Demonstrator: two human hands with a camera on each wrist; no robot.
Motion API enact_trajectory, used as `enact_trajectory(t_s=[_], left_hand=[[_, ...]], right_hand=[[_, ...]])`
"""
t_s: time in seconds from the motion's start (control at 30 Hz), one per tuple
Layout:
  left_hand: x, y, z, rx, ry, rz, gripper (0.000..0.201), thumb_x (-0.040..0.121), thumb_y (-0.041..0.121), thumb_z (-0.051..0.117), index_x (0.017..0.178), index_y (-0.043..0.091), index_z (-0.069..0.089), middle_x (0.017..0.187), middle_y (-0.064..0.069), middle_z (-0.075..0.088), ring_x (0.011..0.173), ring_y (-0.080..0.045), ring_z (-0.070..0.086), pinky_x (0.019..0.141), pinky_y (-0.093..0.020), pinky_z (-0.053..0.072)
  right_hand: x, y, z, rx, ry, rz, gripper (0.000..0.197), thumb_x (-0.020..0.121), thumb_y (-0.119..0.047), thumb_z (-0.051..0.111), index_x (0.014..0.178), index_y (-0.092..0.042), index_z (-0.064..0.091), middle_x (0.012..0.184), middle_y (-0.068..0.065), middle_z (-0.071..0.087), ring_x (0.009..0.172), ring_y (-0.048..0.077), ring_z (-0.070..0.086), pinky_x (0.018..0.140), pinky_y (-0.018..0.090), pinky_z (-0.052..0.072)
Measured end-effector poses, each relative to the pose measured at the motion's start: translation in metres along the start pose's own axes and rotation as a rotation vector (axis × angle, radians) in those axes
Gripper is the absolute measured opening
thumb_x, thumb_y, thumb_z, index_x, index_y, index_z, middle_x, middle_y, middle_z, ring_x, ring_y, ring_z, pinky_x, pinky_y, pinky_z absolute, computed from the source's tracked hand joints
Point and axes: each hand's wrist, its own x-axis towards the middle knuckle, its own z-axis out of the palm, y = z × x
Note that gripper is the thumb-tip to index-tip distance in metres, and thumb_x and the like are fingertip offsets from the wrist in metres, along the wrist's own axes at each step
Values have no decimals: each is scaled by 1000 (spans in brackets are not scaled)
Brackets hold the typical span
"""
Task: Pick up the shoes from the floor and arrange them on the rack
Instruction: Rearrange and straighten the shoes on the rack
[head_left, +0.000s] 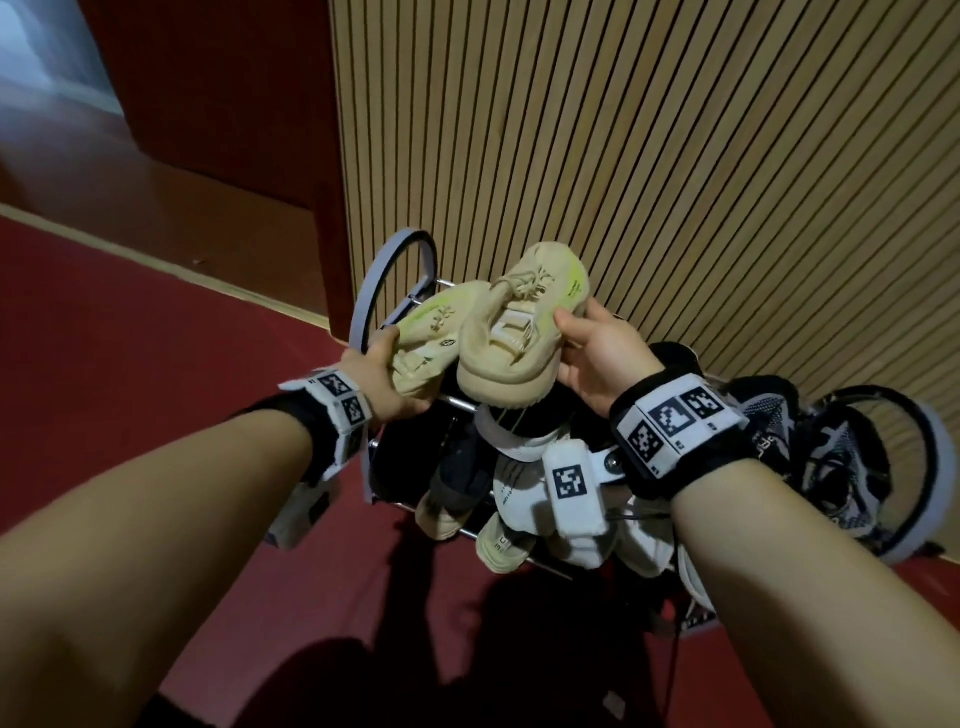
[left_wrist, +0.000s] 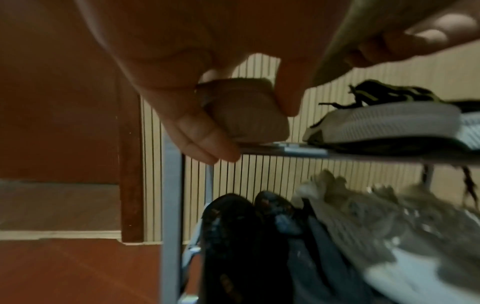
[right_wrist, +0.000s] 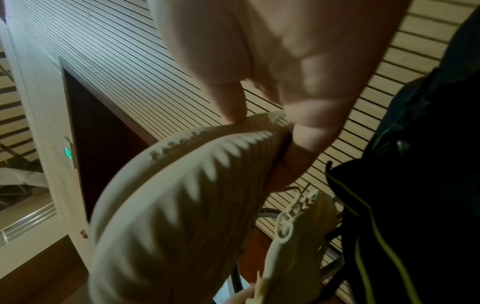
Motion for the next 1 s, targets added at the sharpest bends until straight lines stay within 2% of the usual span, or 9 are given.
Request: enact_trajectory(t_s=[0.23, 0.37, 0.5, 0.63, 0.73, 0.8, 0.87, 0.93, 1.0], left_hand=[[1, 30, 2, 131, 36, -69, 88, 80, 58, 59, 143, 12, 19, 140, -17, 31, 115, -28, 45, 99, -46, 41], [3, 24, -5, 181, 44, -22, 84, 82, 58, 57, 140, 7, 26, 136, -19, 42, 120, -33, 47, 95, -40, 43], [12, 6, -4, 193, 27, 12, 87, 77, 65, 55, 137, 8, 29, 128, -15, 49, 108, -30, 55, 77, -34, 44], [6, 5, -7, 216, 17, 42, 85, 75, 67, 56, 134, 11, 30, 126, -15, 49, 106, -31, 56, 77, -36, 46], [2, -6, -20, 188, -76, 81, 91, 75, 64, 60, 145, 22, 19, 136, -13, 45, 117, -31, 51, 92, -36, 45], [-4, -16, -33, 96, -126, 110, 98, 75, 57, 66, 148, 26, 8, 141, -8, 43, 122, -29, 48, 91, -31, 42], [-10, -22, -43, -63, -242, 147, 105, 76, 36, 74, 150, 25, 0, 142, -8, 43, 120, -27, 51, 83, -27, 42], [-15, -23, -49, -234, -424, 191, 112, 75, 15, 76, 148, 30, -7, 136, -13, 49, 103, -25, 61, 79, -29, 47], [-18, -20, -50, -371, -539, 241, 111, 74, 4, 74, 146, 39, -3, 121, -7, 58, 85, -17, 64, 67, -25, 54]], right_hand=[[-10, 16, 1, 38, 91, -27, 51, 98, -4, 39, 145, -22, 31, 138, 7, 51, 106, 19, 57, 84, 33, 51], [-17, 21, 4, 57, 132, -25, 50, 99, -3, 38, 145, -21, 31, 139, 8, 50, 97, 16, 58, 78, 30, 52], [-15, 23, 16, 40, 124, -4, 53, 99, -2, 37, 146, -23, 28, 140, 7, 49, 109, 20, 56, 81, 31, 50], [-11, 28, 25, 50, 128, 21, 54, 98, 0, 36, 146, -24, 28, 141, 8, 48, 116, 23, 52, 86, 34, 49], [-6, 33, 31, 95, 141, 41, 51, 99, 0, 35, 145, -21, 32, 141, 11, 47, 121, 26, 51, 94, 38, 46], [-3, 37, 39, 123, 146, 64, 49, 99, 2, 33, 144, -17, 34, 140, 14, 47, 124, 29, 49, 95, 39, 44], [-1, 41, 49, 127, 141, 104, 47, 99, 3, 31, 143, -13, 35, 139, 16, 47, 126, 32, 47, 96, 41, 43], [1, 47, 59, 122, 159, 164, 43, 99, 2, 31, 140, -9, 39, 138, 17, 49, 126, 33, 48, 98, 42, 43], [4, 52, 64, 138, 192, 224, 40, 99, -2, 34, 139, -5, 40, 137, 17, 50, 125, 32, 50, 103, 43, 42]])
